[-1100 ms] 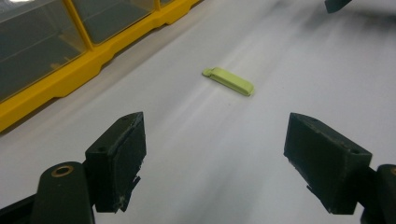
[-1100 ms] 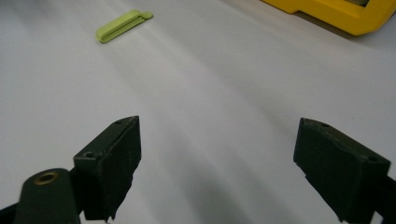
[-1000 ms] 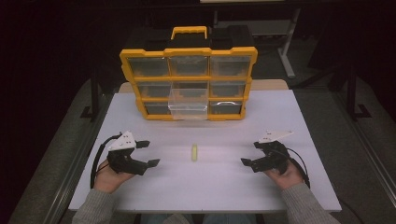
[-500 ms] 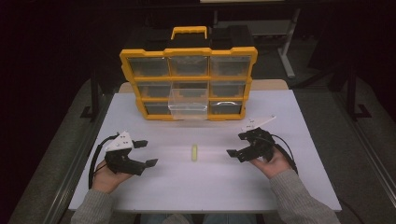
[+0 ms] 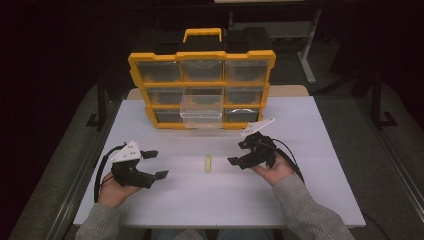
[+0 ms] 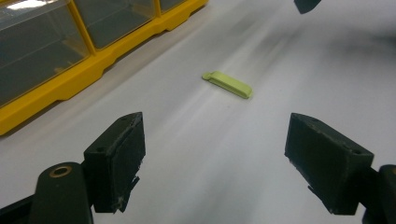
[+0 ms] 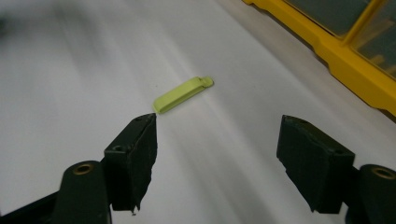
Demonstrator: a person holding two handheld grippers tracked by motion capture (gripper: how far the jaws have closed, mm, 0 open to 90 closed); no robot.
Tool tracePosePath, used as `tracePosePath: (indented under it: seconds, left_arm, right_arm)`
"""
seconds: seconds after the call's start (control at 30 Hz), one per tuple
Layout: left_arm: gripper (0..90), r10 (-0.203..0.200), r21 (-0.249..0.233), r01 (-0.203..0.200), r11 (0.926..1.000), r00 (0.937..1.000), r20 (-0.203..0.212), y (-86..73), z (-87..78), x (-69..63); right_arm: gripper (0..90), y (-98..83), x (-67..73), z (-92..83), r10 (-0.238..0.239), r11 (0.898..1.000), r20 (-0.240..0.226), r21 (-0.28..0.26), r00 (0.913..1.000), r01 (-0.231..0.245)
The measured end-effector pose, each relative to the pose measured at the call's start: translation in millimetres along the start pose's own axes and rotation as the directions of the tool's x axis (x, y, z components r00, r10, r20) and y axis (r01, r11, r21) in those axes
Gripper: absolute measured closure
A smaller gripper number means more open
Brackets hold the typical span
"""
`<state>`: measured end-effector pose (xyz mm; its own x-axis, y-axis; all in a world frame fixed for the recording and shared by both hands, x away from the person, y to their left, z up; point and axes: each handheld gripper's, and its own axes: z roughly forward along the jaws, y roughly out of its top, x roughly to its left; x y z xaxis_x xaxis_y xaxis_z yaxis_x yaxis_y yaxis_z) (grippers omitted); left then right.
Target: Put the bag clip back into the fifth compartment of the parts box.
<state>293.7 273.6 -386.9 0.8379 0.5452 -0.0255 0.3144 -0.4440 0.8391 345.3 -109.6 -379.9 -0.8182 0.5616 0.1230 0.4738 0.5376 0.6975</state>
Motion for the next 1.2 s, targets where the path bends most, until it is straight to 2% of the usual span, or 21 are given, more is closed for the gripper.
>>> tracePosePath:
  seconds: [0.33, 0.5, 0.83, 1.2]
  left_arm:
    - [20.3, -0.002, -0.005, 0.002, 1.0, 1.0, -0.002, -0.1, -1.9, 0.4]
    - [20.5, -0.002, -0.007, 0.002, 1.0, 1.0, -0.003, 0.1, -2.5, 0.0]
    - [20.7, -0.002, -0.024, 0.002, 0.9997, 1.0, -0.003, -0.4, -2.8, 0.5]
    - [21.0, 0.001, -0.031, -0.001, 0.9995, 1.0, -0.001, -0.4, -3.1, 1.0]
  right_arm:
    - [29.3, 14.2, 6.3, 22.8, -0.013, 0.999, -0.033, 0.045, 0.9994, 0.014]
    - [25.5, 18.2, 8.0, 33.3, -0.006, 0.998, -0.05, 0.064, 0.9987, 0.009]
    - [26.8, 23.1, 11.2, 54.6, 0.019, 0.996, -0.098, 0.089, 0.995, -0.011]
    - [26.7, 25.1, 15.4, 81.3, -0.003, 0.989, -0.1, 0.146, 0.995, 0.018]
